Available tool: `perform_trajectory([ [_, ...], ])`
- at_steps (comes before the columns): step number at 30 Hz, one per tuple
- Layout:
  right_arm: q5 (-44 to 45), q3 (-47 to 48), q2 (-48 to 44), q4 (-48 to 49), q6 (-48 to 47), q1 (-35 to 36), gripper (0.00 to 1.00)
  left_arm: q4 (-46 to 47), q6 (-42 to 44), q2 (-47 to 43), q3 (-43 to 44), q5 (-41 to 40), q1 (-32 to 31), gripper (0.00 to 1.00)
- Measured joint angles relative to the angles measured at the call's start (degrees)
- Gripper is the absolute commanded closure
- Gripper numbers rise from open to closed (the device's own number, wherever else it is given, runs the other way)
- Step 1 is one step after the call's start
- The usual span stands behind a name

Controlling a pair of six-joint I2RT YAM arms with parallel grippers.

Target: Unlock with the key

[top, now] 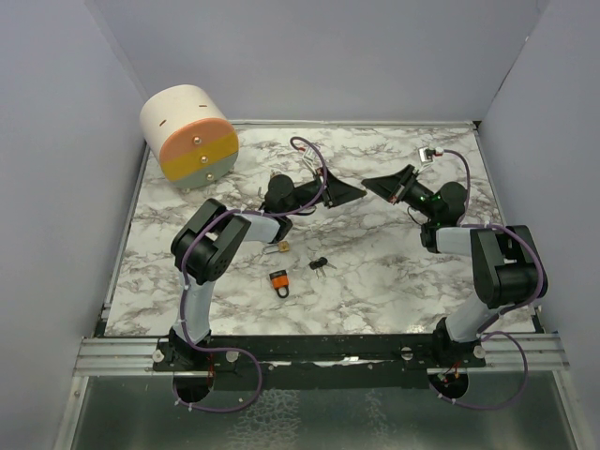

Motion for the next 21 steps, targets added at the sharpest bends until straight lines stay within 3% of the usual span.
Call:
perform_trajectory([
  [3, 0.1, 0.0, 0.0, -0.1, 0.0, 0.0, 0.99, 0.0, -0.2, 0.0, 0.0, 0.0, 0.0, 0.54],
  [6, 0.4, 0.0, 0.0, -0.3, -0.1, 0.0, 0.99, 0.2, -0.2, 0.0, -0.2, 0.0, 0.0, 0.51],
  [9, 1.1, 0.0, -0.1, -1.2, -0.5, -0.2, 0.99, 0.5, 0.0, -0.3, -2.3, 0.0, 0.6, 0.41],
  [10, 1.2, 0.0, -0.1, -1.5, -0.6, -0.2, 0.99, 0.3, 0.0, -0.5, -3.2, 0.0, 0.8, 0.36],
  [12, 1.8, 0.0, -0.2, -2.3, -1.1, -0.4, 0.99, 0.0, 0.5, -1.5, -5.7, -0.1, 1.5, 0.04],
  [21, 4.0, -0.1, -4.4, -12.3, -8.7, -0.4, 0.99, -14.1, 11.4, -15.8, -15.4, -5.7, 4.2, 0.01],
])
